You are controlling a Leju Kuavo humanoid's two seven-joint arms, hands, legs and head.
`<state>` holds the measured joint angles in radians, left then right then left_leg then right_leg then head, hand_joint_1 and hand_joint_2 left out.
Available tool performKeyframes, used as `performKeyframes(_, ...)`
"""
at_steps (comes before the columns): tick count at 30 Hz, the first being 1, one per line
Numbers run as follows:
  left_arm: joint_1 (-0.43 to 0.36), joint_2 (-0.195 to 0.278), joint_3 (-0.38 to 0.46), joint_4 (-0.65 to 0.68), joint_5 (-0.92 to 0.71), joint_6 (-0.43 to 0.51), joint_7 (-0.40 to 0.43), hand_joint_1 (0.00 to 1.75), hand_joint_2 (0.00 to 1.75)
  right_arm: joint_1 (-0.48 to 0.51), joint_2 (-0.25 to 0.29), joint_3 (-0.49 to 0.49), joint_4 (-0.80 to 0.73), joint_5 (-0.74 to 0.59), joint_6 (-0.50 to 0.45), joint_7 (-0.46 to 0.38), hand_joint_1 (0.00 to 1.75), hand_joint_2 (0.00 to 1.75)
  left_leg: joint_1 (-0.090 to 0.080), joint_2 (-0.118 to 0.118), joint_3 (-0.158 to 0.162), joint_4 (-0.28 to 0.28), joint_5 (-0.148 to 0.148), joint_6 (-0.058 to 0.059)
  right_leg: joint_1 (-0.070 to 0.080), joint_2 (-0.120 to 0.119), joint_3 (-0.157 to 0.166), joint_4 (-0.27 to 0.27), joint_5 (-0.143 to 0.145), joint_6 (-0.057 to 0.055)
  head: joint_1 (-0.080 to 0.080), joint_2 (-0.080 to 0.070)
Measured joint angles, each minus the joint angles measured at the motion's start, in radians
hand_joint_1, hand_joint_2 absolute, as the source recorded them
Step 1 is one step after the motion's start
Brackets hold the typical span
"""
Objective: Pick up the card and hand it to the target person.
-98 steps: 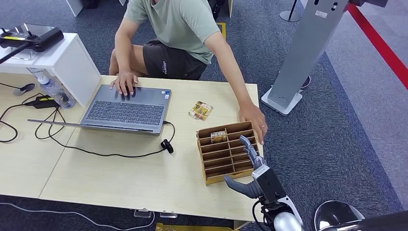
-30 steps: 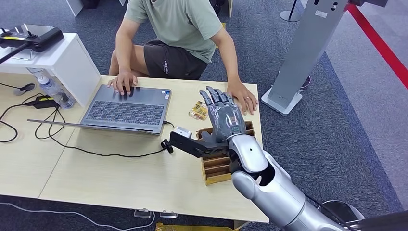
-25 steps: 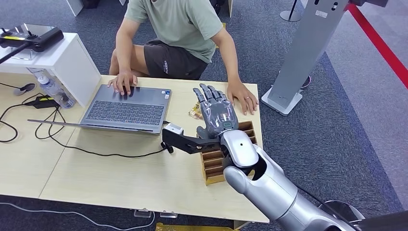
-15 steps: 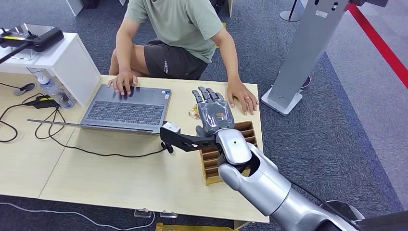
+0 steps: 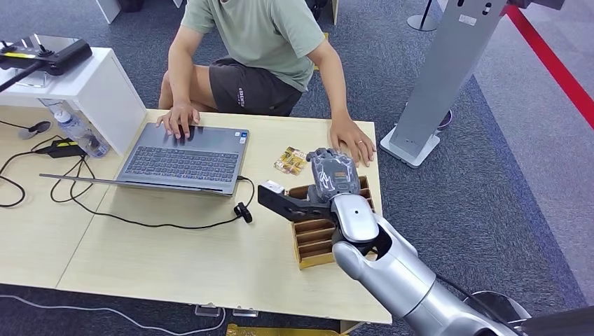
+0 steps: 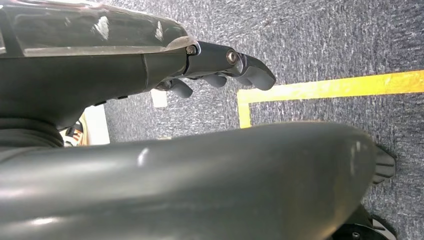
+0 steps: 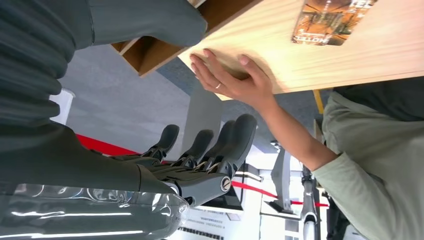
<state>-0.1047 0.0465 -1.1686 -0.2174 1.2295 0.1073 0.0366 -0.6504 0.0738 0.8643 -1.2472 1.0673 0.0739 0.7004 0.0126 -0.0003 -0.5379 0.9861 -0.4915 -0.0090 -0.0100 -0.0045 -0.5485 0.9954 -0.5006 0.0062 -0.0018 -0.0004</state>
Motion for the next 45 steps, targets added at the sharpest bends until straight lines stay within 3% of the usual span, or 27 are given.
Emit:
performKeyframes(11,0.001,0.000,-0.003,0.000,0.000,-0.010,0.000,0.00,0.00,0.104,-0.029,-0.102,-0.084,0.041,0.041,0.000,0.65,1.75,0.000,0.000,0.000,0.000,0.000,0.000,0.000,0.000,0.000,0.000,0.000,0.000,0.000,0.000)
performKeyframes(22,0.001,0.000,-0.008,0.000,0.000,-0.011,0.002,0.00,0.00,0.160,-0.036,-0.148,-0.109,0.039,0.031,0.000,0.85,1.75,0.000,0.000,0.000,0.000,0.000,0.000,0.000,0.000,0.000,0.000,0.000,0.000,0.000,0.000)
performKeyframes(27,0.001,0.000,-0.008,0.000,0.000,-0.010,0.002,0.00,0.00,0.172,-0.036,-0.151,-0.113,0.040,0.026,0.000,0.63,1.75,0.000,0.000,0.000,0.000,0.000,0.000,0.000,0.000,0.000,0.000,0.000,0.000,0.000,0.000)
performKeyframes(37,0.001,0.000,-0.009,0.000,0.000,-0.008,0.007,0.00,0.00,0.179,-0.027,-0.147,-0.110,-0.011,0.004,-0.001,0.63,1.75,0.000,0.000,-0.001,0.000,0.000,0.000,0.000,0.000,0.000,0.000,0.000,0.000,0.000,0.000)
performKeyframes(45,0.000,0.000,-0.009,0.000,0.000,-0.005,0.007,0.00,0.00,0.178,-0.020,-0.139,-0.092,-0.033,-0.014,-0.001,0.74,1.75,0.000,0.000,-0.001,0.000,0.000,0.000,0.000,0.000,0.000,0.000,0.000,0.000,0.000,0.000)
